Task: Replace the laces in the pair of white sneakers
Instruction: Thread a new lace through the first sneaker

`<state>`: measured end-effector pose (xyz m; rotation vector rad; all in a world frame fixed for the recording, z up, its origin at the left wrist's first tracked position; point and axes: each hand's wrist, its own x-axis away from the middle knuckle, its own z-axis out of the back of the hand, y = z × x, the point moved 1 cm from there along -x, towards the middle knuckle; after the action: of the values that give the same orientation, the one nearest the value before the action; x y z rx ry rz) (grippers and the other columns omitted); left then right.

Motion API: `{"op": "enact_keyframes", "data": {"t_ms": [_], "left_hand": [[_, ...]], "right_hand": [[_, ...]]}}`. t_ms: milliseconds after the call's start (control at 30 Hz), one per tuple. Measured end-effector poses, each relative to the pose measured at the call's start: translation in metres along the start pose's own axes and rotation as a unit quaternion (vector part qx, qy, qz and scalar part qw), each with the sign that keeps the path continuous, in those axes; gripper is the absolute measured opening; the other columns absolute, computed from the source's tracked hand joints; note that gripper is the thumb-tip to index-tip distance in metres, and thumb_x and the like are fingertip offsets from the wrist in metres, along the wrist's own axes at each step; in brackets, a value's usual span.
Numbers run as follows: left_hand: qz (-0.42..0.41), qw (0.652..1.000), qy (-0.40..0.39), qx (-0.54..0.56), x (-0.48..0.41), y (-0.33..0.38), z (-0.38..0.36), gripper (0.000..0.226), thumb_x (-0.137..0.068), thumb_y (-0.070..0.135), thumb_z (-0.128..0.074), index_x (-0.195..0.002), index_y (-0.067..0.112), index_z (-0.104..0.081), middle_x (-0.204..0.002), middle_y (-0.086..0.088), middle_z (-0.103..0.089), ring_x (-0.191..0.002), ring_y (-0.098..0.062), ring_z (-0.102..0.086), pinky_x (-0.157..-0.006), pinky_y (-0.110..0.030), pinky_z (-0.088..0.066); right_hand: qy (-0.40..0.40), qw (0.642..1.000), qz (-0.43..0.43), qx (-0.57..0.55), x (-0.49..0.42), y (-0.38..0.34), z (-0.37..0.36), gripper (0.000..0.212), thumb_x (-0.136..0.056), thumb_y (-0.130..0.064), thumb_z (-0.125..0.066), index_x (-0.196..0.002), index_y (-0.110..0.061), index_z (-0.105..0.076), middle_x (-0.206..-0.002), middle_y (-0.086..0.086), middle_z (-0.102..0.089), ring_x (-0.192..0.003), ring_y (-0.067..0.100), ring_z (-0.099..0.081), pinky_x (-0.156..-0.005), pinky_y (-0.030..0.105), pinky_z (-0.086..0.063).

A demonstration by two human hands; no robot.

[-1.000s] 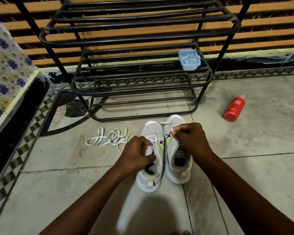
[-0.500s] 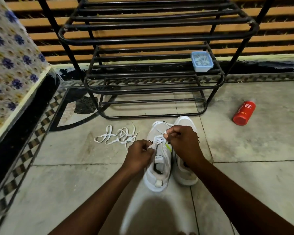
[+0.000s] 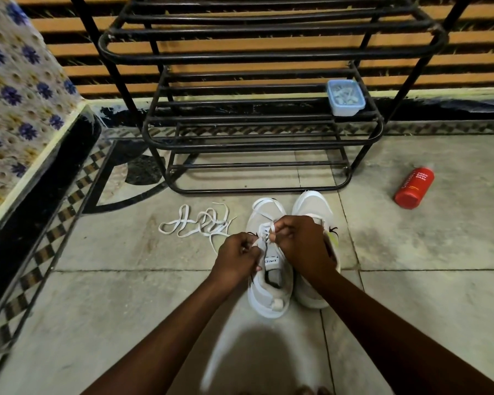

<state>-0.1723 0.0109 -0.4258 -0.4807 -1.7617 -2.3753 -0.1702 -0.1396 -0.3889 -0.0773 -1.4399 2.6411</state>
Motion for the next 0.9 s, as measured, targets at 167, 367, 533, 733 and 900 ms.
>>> {"op": "enact_keyframes", "data": {"t_ms": [167,367,533,733,900], "left_hand": [[0.017,1.000,0.000,0.011,0.000,-0.001,0.001,0.017,-0.093,-0.005,-0.055,-0.097,0.001,-0.070,-0.074,-0.001,-0.064,-0.051,-0.017,-0.064,-0.056,-0.025,-0.051],[0.015,1.000,-0.002,0.007,0.001,0.000,0.001,0.016,-0.094,-0.004,-0.056,-0.101,-0.002,-0.070,-0.080,-0.007,-0.065,-0.054,-0.019,-0.064,-0.059,-0.027,-0.053],[0.007,1.000,0.011,0.023,0.002,-0.003,0.000,0.016,-0.093,-0.004,-0.055,-0.100,-0.001,-0.069,-0.078,-0.007,-0.065,-0.053,-0.019,-0.061,-0.058,-0.028,-0.050],[-0.041,0.998,0.035,-0.018,0.002,-0.004,-0.002,0.014,-0.088,0.001,-0.063,-0.096,0.009,-0.072,-0.081,-0.002,-0.072,-0.064,-0.019,-0.064,-0.065,-0.035,-0.052],[-0.101,0.988,0.056,-0.103,0.003,-0.002,-0.003,0.010,-0.086,0.008,-0.068,-0.094,0.011,-0.072,-0.092,-0.004,-0.069,-0.081,-0.013,-0.062,-0.076,-0.032,-0.050]], "right_hand": [[0.023,1.000,0.005,0.020,-0.002,0.002,-0.004,0.019,-0.079,0.004,-0.061,-0.074,-0.008,-0.075,-0.077,0.001,-0.076,-0.081,0.017,-0.073,-0.080,0.036,-0.056],[-0.003,0.998,-0.006,0.067,-0.003,0.002,-0.010,0.012,-0.078,-0.006,-0.064,-0.074,-0.012,-0.074,-0.078,0.000,-0.076,-0.083,0.019,-0.071,-0.078,0.030,-0.053],[-0.030,0.992,-0.004,0.125,-0.003,0.002,-0.014,0.015,-0.081,-0.011,-0.059,-0.083,-0.013,-0.073,-0.086,0.005,-0.075,-0.093,0.028,-0.069,-0.081,0.038,-0.054],[-0.044,0.952,0.060,0.296,-0.003,0.000,-0.018,0.014,-0.086,-0.025,-0.059,-0.089,-0.014,-0.067,-0.105,0.009,-0.057,-0.105,0.030,-0.052,-0.081,0.037,-0.045],[-0.054,0.952,0.007,0.301,-0.007,-0.004,-0.022,0.014,-0.082,-0.022,-0.061,-0.090,-0.011,-0.061,-0.109,0.010,-0.055,-0.110,0.031,-0.050,-0.082,0.036,-0.045]]}}
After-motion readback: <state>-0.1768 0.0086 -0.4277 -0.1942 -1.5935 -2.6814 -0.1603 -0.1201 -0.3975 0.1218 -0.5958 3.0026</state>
